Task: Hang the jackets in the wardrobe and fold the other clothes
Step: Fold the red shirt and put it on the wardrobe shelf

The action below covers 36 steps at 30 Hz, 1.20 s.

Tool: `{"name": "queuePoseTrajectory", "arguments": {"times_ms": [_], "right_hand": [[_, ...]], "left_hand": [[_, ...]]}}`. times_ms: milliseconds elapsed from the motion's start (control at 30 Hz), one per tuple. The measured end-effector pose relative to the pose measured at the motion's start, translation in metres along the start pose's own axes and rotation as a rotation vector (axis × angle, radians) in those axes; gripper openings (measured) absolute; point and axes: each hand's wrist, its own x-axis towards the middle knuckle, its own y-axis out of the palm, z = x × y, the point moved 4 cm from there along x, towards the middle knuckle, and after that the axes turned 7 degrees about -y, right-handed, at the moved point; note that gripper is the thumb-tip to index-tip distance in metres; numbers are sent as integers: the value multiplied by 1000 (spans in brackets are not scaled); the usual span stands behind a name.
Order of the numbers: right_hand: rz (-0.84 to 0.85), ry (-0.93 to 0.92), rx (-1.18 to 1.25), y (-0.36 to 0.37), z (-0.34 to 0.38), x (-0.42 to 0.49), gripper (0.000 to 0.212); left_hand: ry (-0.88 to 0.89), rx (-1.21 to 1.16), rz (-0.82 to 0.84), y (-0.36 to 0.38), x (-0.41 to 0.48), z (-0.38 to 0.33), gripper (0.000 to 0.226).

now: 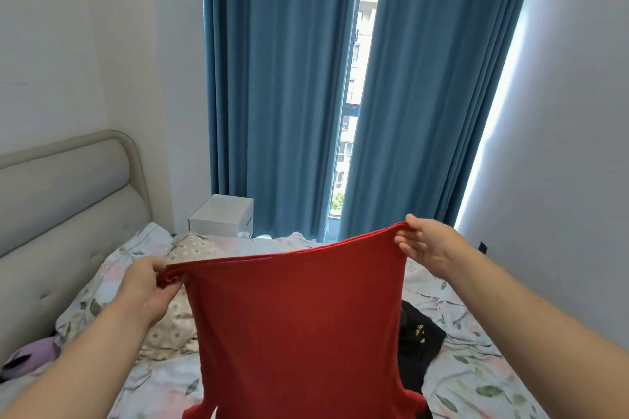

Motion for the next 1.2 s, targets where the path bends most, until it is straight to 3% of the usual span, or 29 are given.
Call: {"name": "queuePoseTrajectory", "arguments": {"times_ms": [67,200,267,533,700,800,967,1200], "right_hand": [[-12,36,19,10,-18,19,22],[-3,85,48,39,-38,58,8],[13,87,82,54,-41,82,13],[178,-96,129,89,-31,150,22],[182,-43,164,76,-66,146,22],[126,72,80,53,-122,132,22],[53,316,-50,1,-250,103,18],[104,606,-440,-82,-428,38,9]], "left_hand": [[18,-11,-35,5,17,-5,15],[-32,96,-86,31,51,-12,25],[-24,115,-99,44,72,-26,30],[340,307,-129,69,124,-78,37],[391,305,-142,35,120,-38,34],[302,335,-196,-16,124,16,24],[72,489,-307,-115,121,129,44],[-470,804,-434,-244,88,285,42]]}}
